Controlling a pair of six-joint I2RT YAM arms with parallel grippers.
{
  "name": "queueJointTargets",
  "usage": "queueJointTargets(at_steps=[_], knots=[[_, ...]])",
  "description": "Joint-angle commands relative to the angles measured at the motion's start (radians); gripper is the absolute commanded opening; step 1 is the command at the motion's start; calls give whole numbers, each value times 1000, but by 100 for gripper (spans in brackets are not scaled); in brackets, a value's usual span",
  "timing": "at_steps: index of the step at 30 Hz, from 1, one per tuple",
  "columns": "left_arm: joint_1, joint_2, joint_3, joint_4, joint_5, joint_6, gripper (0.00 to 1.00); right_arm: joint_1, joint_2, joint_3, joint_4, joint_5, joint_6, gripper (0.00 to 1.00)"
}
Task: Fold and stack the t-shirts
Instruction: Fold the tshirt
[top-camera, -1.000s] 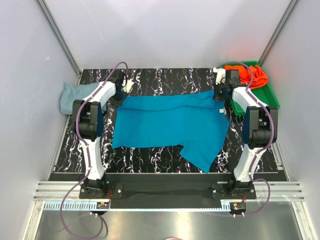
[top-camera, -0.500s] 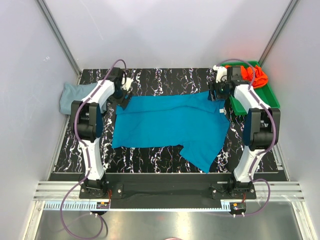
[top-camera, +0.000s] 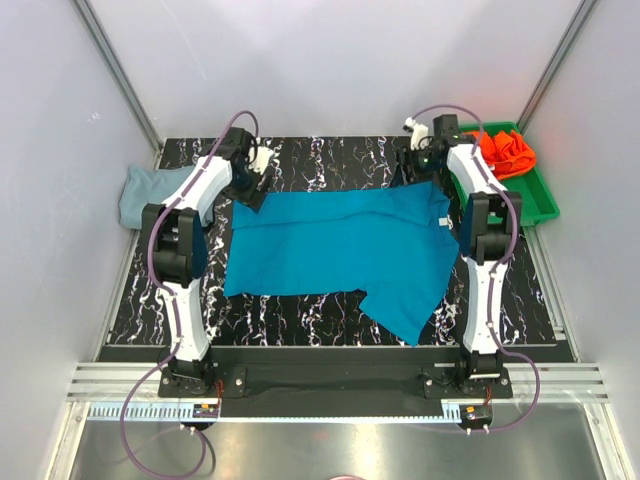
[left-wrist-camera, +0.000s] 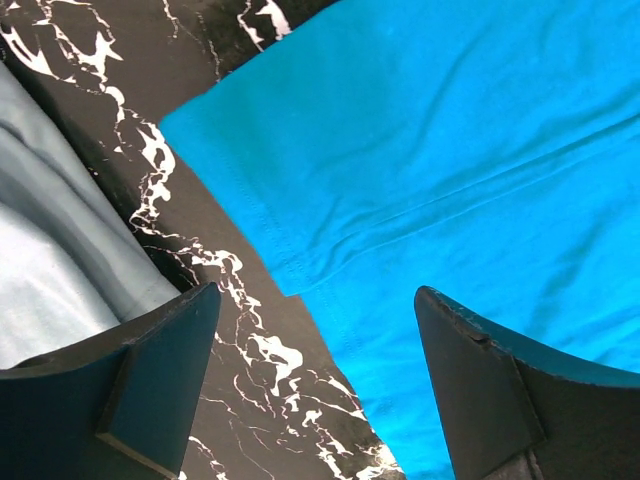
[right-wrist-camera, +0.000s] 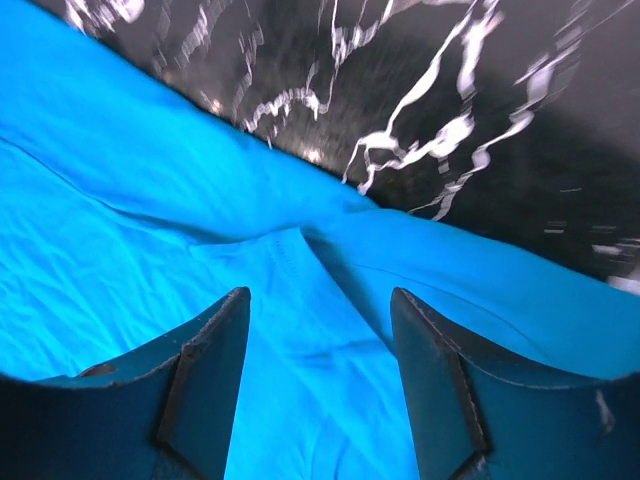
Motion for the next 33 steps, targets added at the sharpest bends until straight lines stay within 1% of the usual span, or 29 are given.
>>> queueJointTargets(at_steps=[1,10,13,14,15,17,21,24,26,27,29,30,33], knots=[[-4,-1,0,14,17,-3,84,34,40,83,-126,-60,-11,65],[-18,-21,-1,14,25,-18,83,63,83,78,-131,-34,-5,65],[-23,-32,-3,11,28,-18,83,66,97,83,-131,-20,-8,62],[-23,-35,-1,9,28,-20,83,68,98,83,-131,-17,-8,57],[-23,-35,-1,9,26,-21,83,71,98,83,-126,-7,-5,56],[-23,-38,0,11,26,-20,83,76,102,83,-122,10,-5,57],[-24,-43,-4,8,29,-23,82,79,111,83,-108,47,1,64],[-26,-53,-13,8,29,-23,82,79,123,87,-99,75,9,64],[-27,-61,-23,9,29,-24,82,82,135,101,-100,81,6,63],[-27,-66,-30,11,28,-24,82,82,140,104,-99,87,7,59],[-27,-69,-42,9,28,-24,82,86,144,107,-97,95,6,54],[-27,-73,-46,14,28,-24,82,86,144,106,-100,93,6,46],[-27,-79,-56,17,25,-24,82,91,137,95,-94,96,6,28]])
